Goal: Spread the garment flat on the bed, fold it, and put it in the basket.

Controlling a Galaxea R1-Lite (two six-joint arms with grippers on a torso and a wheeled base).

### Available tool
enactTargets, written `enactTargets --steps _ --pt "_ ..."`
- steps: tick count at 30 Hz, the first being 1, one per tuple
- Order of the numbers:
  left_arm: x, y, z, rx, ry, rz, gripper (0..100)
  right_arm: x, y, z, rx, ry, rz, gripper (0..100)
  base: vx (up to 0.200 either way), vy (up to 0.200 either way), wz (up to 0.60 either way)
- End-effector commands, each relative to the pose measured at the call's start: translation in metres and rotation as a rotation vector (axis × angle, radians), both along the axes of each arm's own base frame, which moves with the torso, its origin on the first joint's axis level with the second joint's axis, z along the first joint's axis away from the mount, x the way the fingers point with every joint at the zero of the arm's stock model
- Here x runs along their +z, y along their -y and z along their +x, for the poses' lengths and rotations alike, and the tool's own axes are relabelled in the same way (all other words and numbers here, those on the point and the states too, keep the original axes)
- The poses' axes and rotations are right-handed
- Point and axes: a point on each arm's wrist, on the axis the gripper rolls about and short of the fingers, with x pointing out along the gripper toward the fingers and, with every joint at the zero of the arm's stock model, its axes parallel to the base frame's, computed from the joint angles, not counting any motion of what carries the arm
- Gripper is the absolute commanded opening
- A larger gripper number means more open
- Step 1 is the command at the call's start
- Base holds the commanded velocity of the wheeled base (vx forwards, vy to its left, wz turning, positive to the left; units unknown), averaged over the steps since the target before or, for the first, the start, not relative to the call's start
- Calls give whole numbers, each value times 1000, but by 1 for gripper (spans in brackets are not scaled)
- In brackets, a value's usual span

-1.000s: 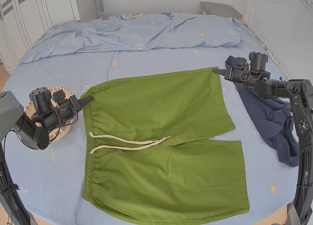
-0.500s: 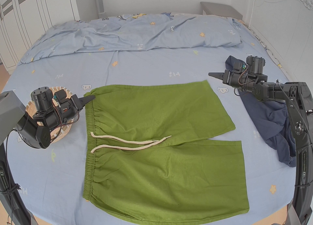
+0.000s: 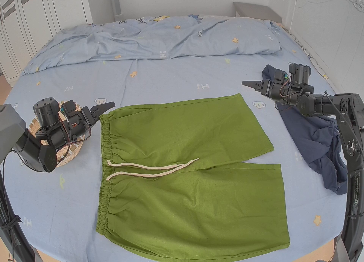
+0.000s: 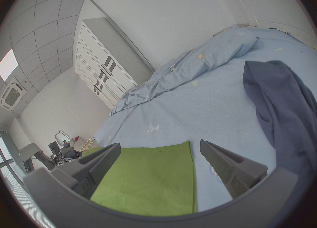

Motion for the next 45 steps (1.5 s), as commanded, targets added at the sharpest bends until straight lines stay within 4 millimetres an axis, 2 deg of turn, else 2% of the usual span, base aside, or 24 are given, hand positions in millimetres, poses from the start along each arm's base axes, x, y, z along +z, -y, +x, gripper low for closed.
enactTargets --steps 1,5,9,10,12,13,14,18,19,20,21,22,24,25,29,30,32,39,45 --pt "31 3 -17 -1 77 6 100 38 6 -21 -7 34 23 100 0 0 0" --pt "43 1 -25 15 106 8 100 48 9 -34 -9 35 23 100 0 0 0" --pt "63 -3 -38 41 156 11 100 59 10 -61 -8 13 17 100 0 0 0" --pt "64 -3 -39 42 158 11 100 60 10 -62 -8 16 17 100 0 0 0" --pt "66 0 -53 39 145 9 100 66 12 -91 -10 -13 18 100 0 0 0" --pt "66 0 -57 38 136 7 100 67 13 -97 -13 -18 20 100 0 0 0" --pt "59 3 -68 30 99 5 100 67 13 -120 -15 -56 24 100 0 0 0" --pt "35 11 -99 4 -21 -7 100 52 14 -177 -18 -153 14 100 0 0 0" --pt "35 11 -99 4 -21 -7 100 52 14 -177 -18 -153 14 100 0 0 0" --pt "17 12 -119 -2 -100 -13 100 42 15 -205 -14 -198 14 100 0 0 0" --pt "16 12 -121 -3 -104 -13 100 42 15 -207 -12 -200 14 100 0 0 0" --pt "-1 12 -138 -4 -184 -18 100 32 15 -229 -6 -224 10 100 0 0 0" --pt "-17 13 -154 -6 -261 -25 100 23 14 -245 -3 -231 10 100 0 0 0" --pt "-18 13 -156 -4 -266 -26 100 21 14 -248 0 -234 9 100 0 0 0" --pt "-44 13 -188 0 -394 -31 100 -4 4 -289 53 -287 3 100 0 0 0" --pt "-46 13 -190 0 -403 -32 100 -5 4 -292 54 -290 3 100 0 0 0" --pt "-58 14 -208 -5 -478 -24 100 -16 6 -311 58 -317 2 100 0 0 0" --pt "-63 13 -227 -4 -617 -23 100 -11 6 -329 69 -282 3 100 0 0 0" --pt "-66 14 -237 -42 -646 55 100 -10 3 -330 85 -272 1 100 0 0 0"
